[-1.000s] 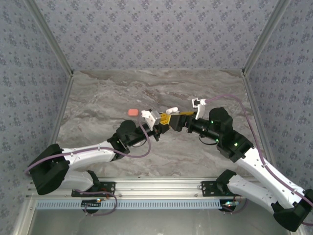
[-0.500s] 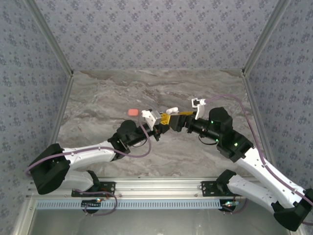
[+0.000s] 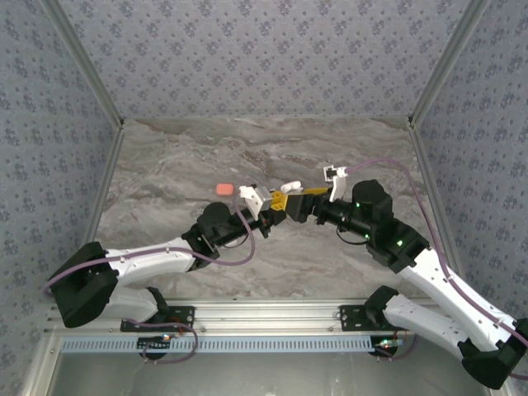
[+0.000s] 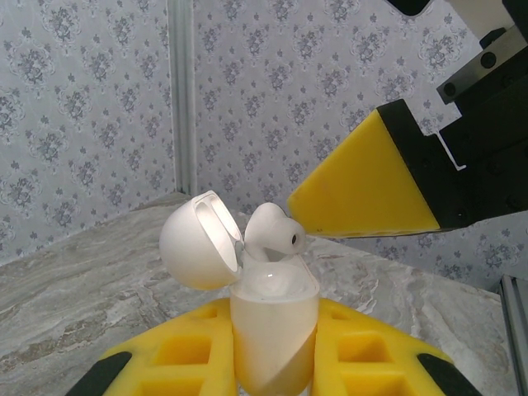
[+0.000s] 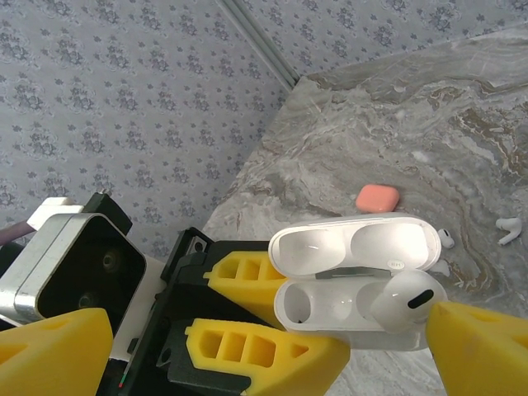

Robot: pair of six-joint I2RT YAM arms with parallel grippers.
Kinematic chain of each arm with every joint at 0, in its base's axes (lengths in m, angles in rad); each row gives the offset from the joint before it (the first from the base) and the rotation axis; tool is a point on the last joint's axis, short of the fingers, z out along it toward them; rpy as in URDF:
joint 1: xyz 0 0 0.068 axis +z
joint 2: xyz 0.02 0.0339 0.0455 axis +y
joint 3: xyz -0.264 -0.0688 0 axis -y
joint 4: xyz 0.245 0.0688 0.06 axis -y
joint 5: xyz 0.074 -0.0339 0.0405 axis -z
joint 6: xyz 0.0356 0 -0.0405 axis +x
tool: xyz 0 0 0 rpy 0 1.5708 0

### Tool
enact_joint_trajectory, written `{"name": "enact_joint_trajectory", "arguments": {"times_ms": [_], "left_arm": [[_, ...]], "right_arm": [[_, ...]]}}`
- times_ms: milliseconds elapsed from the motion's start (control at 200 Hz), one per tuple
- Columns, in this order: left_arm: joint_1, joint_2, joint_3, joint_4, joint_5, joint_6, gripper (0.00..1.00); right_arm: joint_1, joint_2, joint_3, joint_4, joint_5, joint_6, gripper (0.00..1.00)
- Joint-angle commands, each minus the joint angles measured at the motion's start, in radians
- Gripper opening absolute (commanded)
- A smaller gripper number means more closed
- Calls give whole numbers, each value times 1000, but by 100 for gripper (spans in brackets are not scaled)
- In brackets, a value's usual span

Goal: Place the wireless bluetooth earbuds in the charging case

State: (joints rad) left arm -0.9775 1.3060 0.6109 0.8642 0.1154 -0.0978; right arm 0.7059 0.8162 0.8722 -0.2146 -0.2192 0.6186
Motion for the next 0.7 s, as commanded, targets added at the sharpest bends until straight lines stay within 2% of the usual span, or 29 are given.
{"name": "enact_joint_trajectory", "arguments": {"times_ms": [0,695], "left_arm": [[-4,2,36,42,13,-9,0],[-4,6,40,39,13,-7,0]], "right_arm": [[7,0,35,19,-27,-18,100],[15,14,42,13,-23,-26,100]]}}
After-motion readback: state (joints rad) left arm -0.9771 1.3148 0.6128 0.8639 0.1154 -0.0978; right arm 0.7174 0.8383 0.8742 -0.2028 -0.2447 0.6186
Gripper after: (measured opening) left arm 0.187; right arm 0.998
